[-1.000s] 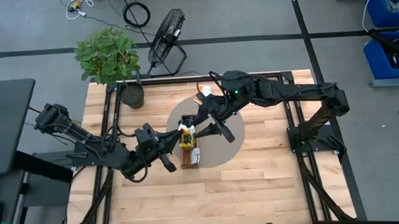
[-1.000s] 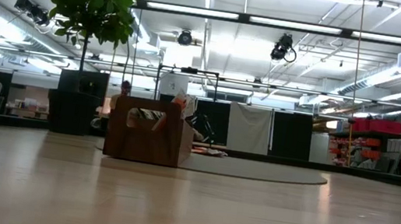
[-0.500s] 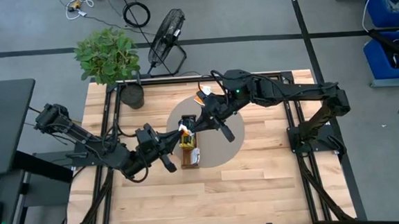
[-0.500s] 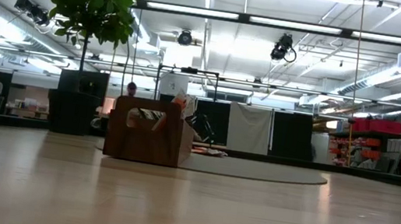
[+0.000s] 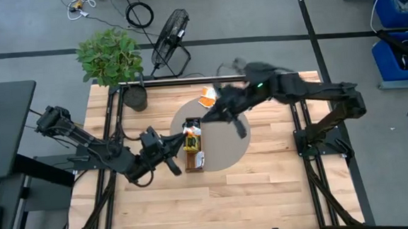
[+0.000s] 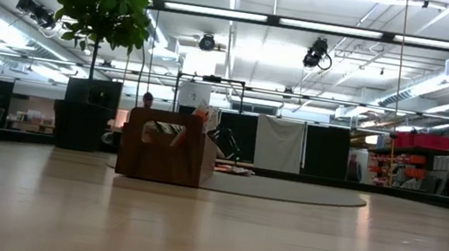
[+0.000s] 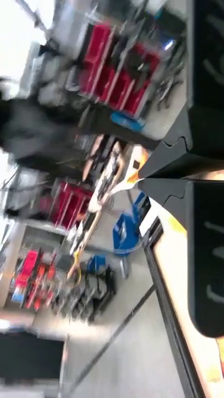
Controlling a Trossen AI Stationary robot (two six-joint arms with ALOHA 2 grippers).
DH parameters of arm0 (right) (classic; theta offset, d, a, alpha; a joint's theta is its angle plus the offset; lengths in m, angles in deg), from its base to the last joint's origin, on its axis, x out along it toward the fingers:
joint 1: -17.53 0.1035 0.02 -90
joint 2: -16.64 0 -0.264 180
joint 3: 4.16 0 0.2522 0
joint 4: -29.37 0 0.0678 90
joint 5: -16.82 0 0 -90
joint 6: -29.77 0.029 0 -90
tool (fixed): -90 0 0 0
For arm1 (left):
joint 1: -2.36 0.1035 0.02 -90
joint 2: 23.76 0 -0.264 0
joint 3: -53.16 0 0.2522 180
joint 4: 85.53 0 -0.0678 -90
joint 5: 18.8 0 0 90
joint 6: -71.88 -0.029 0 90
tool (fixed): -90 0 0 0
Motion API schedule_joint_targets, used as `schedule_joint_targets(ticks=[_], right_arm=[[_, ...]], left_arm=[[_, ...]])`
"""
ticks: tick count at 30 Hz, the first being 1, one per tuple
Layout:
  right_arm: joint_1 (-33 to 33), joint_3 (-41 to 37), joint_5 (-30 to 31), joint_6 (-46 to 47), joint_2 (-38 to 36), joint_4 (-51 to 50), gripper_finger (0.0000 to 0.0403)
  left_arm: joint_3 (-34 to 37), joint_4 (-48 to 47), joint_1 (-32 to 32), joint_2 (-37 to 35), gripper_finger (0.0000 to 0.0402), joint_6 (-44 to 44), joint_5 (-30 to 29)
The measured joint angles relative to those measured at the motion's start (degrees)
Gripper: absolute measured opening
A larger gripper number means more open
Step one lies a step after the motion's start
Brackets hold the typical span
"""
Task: Pick & Place Tea
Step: Put the white tea bag into the bottom section of the wooden organizer
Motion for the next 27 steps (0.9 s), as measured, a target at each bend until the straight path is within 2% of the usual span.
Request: schedule_joint_targets(ticks=[5,10,14,19,22,24,27], right_arm=[[-0.95,-0.01,1.14,1.59,-1.15,-0.96,0.0001],[-0.76,0.13,-1.86,1.16,-1.86,-3.88,0.0016],[1.3,-0.02,4.56,-3.61,-1.38,-7.83,0.0078],[3.18,0.01,15.85,-5.66,-1.52,-6.55,0.0195],[4.15,0.03,19.88,-6.34,-0.99,-6.68,0.0256],[4.61,0.01,21.85,-6.35,-0.58,-7.19,0.0278],[4.96,0.01,22.45,-6.35,0.43,-6.38,0.0281]], left_arm=[[-0.05,-1.59,-0.28,-0.02,0.0002,1.05,0.38],[-0.09,-1.11,-0.33,-0.02,0.0002,1.87,-1.31],[-0.11,-1.0,-0.28,-0.02,0.0002,1.89,-2.67],[-0.11,-0.97,0.19,-0.02,0.0002,3.36,-2.79],[-0.13,-0.95,0.68,-0.02,0.0002,3.43,-2.77],[-0.13,-0.95,0.81,-0.02,0.0002,4.14,-2.77],[-0.13,-0.91,0.81,-0.02,0.0002,4.86,-2.7]])
